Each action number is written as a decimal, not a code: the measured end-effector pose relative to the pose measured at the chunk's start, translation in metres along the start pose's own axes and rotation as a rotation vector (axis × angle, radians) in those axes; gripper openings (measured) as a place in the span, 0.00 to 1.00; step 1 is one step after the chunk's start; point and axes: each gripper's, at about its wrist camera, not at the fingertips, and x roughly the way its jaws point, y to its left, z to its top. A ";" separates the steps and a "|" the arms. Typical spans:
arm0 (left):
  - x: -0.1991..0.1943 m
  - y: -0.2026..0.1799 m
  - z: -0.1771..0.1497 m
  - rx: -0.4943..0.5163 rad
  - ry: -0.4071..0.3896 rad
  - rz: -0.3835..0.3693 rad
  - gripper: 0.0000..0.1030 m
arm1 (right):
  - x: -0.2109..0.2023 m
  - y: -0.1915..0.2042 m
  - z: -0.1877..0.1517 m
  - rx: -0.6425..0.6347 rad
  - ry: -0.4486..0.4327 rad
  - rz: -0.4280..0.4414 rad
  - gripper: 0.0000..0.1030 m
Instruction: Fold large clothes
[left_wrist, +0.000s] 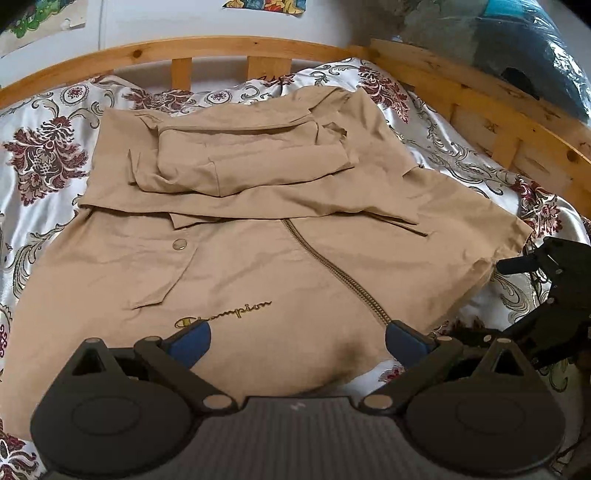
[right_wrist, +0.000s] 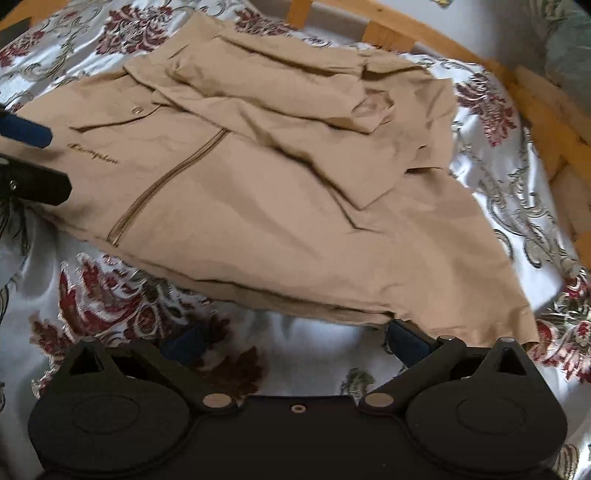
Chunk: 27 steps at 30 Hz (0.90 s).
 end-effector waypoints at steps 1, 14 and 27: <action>-0.001 0.001 -0.001 -0.006 -0.004 -0.008 0.99 | 0.000 -0.001 0.000 0.006 -0.003 -0.010 0.99; -0.008 0.004 -0.015 0.012 -0.047 0.004 0.99 | -0.003 0.005 0.000 -0.043 -0.051 -0.012 0.99; -0.010 0.001 -0.024 0.114 -0.066 -0.031 0.99 | 0.008 0.032 0.011 -0.236 -0.261 -0.039 0.99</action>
